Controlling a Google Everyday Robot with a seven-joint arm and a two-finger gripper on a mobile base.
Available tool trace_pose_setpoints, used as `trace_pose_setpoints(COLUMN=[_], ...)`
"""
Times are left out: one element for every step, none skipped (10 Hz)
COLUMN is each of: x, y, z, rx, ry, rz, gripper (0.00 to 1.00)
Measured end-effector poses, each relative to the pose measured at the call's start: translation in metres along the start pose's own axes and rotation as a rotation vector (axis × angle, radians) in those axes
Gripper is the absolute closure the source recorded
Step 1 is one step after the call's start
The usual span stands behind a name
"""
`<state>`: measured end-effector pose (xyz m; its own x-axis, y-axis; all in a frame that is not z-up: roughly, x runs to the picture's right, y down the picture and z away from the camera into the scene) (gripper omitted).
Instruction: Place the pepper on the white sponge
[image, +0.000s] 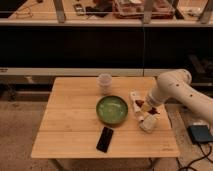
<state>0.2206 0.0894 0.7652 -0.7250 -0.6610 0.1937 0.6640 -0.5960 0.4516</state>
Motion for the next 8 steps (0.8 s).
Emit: trace_pose_setpoints(x=[0.001, 0.003, 0.003, 0.001, -0.001, -0.008, -0.017, -0.027], y=[0.000, 0.000, 0.002, 0.004, 0.004, 0.002, 0.000, -0.003], z=[0.002, 0.004, 0.007, 0.013, 0.017, 0.022, 0.028, 0.033], rx=[-0.006, -0.019, -0.038, -0.064, -0.082, -0.103, -0.128, -0.149], ry=[-0.006, -0.012, -0.017, -0.021, -0.023, -0.028, -0.037, -0.045], rz=[0.050, 0.132, 0.225, 0.342, 0.420, 0.512, 0.597, 0.665], gripper=[1.00, 1.00, 1.00, 1.00, 1.00, 1.00, 1.00, 1.00])
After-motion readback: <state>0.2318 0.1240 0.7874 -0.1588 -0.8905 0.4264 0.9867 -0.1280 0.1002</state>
